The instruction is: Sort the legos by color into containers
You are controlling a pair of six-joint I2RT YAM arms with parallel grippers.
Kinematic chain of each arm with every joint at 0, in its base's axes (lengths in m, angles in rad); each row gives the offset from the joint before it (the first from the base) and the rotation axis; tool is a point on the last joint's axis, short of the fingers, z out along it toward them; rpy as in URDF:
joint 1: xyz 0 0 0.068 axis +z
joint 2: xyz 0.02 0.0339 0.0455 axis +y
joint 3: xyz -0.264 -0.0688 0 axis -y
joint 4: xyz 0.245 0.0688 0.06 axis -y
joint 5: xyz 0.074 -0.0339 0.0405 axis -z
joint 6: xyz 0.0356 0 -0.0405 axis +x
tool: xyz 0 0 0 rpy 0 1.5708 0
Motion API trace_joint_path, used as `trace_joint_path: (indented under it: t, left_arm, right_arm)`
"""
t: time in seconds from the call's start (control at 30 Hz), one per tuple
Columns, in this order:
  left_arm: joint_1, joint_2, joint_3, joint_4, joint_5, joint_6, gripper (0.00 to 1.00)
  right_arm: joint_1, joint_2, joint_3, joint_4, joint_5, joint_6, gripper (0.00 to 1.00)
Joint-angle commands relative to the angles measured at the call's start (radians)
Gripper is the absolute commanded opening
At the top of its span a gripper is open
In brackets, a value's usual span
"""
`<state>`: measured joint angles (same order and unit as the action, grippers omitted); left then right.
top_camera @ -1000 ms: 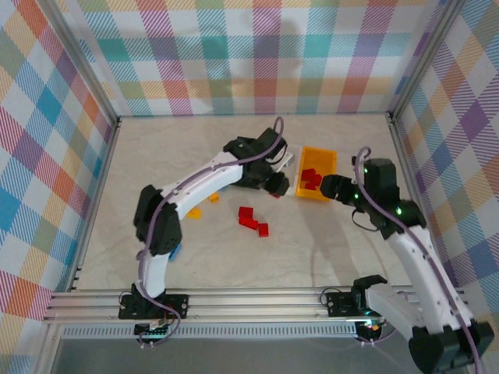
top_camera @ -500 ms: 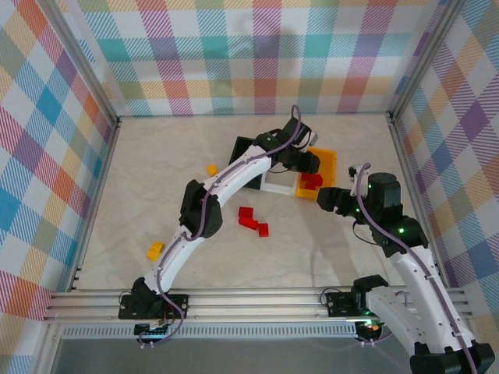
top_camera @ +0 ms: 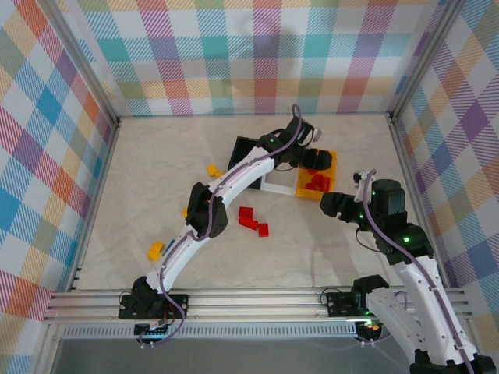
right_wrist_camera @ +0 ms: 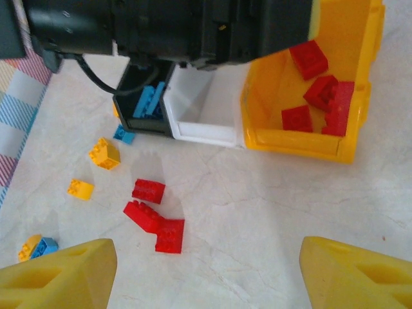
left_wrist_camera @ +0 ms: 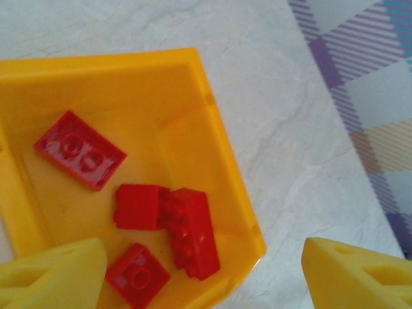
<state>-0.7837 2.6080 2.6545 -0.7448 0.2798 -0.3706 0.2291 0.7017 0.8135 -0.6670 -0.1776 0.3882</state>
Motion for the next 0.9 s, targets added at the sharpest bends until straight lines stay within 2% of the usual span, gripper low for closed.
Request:
trace_joint_path:
  t: [0.0,0.1,0.2,0.33,0.4,0.5,0.63,0.73,0.87]
  left_arm:
    - [-0.001,-0.153,0.014,-0.151,-0.093,0.051,0.82]
    - [0.017,-0.273,-0.092,-0.252,-0.201,0.072,0.84]
    - [0.051,-0.424,-0.263,-0.353,-0.298,0.029,0.85]
    - [0.081,-0.719,-0.656,-0.325,-0.369,-0.007,0.88]
    - [0.098,-0.851,-0.830,-0.302,-0.393,-0.033,0.89]
    - [0.136,-1.033,-1.088,-0.263,-0.362,-0.094,0.89]
    - [0.159,-1.225,-1.350,-0.206,-0.328,-0.123,0.90]
    - [0.176,-1.314,-1.467,-0.194,-0.273,-0.122,0.91]
    - [0.182,-1.407,-1.563,-0.212,-0.277,-0.113,0.92]
  right_arm:
    - [0.003,0.062,0.019,-0.042,-0.038,0.019,0.75]
    - [0.001,0.144,0.024,0.013,-0.128,-0.025,0.74]
    - [0.002,0.264,0.065,0.026,-0.205,-0.042,0.72]
    - [0.012,0.440,0.114,0.003,-0.341,-0.016,0.72]
    - [0.048,0.509,0.115,-0.006,-0.350,-0.011,0.72]
    - [0.167,0.610,0.143,-0.033,-0.295,0.002,0.72]
    - [0.365,0.734,0.204,-0.048,-0.149,0.008,0.72]
    - [0.460,0.834,0.264,-0.068,-0.052,0.033,0.71]
    - [0.550,0.961,0.367,-0.106,0.061,0.041,0.69]
